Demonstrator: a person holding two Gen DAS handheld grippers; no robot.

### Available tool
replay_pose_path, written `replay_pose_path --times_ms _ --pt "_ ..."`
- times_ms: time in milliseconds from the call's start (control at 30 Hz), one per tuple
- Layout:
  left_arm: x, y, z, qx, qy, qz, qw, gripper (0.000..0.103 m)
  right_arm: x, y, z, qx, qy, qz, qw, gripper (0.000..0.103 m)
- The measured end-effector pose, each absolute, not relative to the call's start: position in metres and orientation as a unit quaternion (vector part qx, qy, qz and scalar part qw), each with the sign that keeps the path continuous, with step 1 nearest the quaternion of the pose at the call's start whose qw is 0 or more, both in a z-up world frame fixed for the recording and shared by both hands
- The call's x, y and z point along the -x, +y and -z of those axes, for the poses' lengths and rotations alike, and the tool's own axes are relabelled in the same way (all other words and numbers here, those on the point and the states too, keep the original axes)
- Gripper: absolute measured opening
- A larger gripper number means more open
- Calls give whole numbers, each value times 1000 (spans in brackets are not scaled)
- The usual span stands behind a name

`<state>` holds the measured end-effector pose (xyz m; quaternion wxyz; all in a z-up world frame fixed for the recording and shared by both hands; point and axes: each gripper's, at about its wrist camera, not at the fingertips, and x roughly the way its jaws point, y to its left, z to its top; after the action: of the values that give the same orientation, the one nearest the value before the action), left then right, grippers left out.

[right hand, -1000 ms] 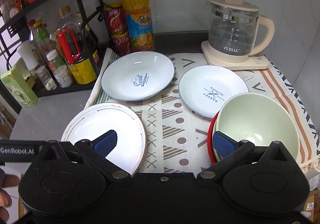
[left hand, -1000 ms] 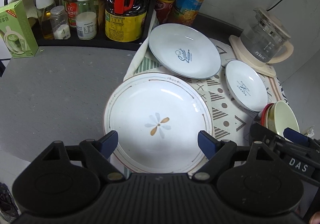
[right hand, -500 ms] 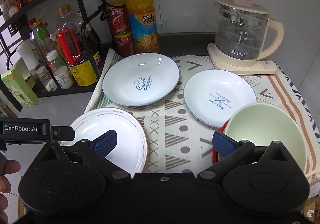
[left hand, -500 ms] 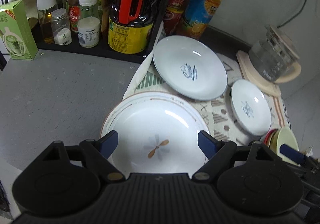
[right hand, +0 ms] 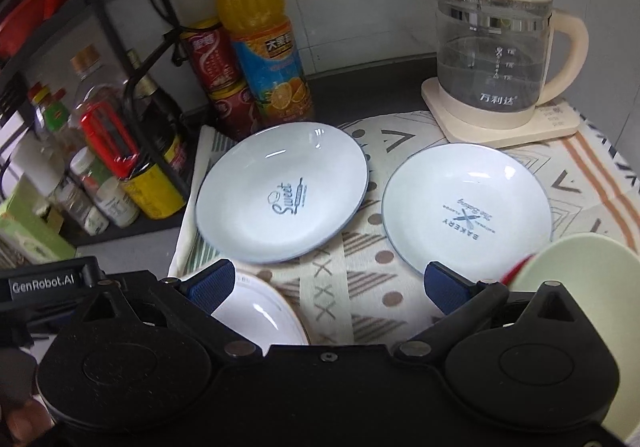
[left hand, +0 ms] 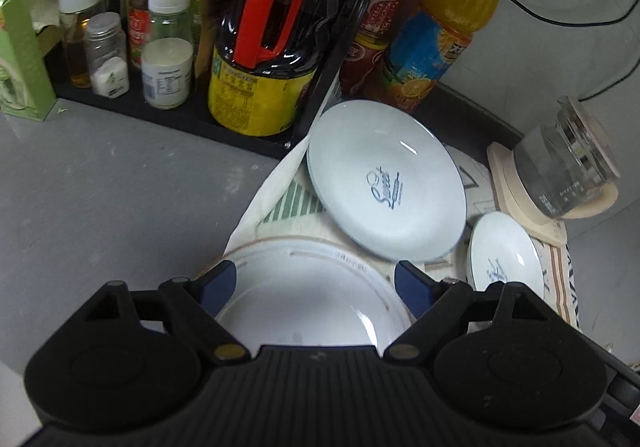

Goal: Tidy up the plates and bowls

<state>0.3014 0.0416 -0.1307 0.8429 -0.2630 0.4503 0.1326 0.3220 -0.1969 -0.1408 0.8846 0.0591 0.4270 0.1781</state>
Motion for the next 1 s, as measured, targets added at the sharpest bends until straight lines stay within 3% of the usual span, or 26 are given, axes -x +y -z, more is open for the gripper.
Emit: replay_pose_path --times_ms 200,300,367,433,700,833,1000 --pt "-334 53 147 276 456 -144 834 79 -352 -188 154 -99 450 -170 871 87" --pt "-349 59 159 289 461 -145 826 67 -365 -181 164 -120 463 -167 862 75" --pt "-358 61 166 300 464 -145 821 58 -374 -179 175 -151 473 -171 851 54" --pt "-366 63 172 308 464 -143 818 54 -382 -179 186 -176 491 -163 838 44" --pt "-394 60 198 319 484 -135 803 37 -400 -181 215 -214 511 -141 821 37" --pt "-404 59 211 332 493 -129 794 23 -409 -182 226 -222 509 -138 820 31" --pt "-410 56 223 335 500 -131 788 18 -414 -181 235 -233 506 -141 819 24"
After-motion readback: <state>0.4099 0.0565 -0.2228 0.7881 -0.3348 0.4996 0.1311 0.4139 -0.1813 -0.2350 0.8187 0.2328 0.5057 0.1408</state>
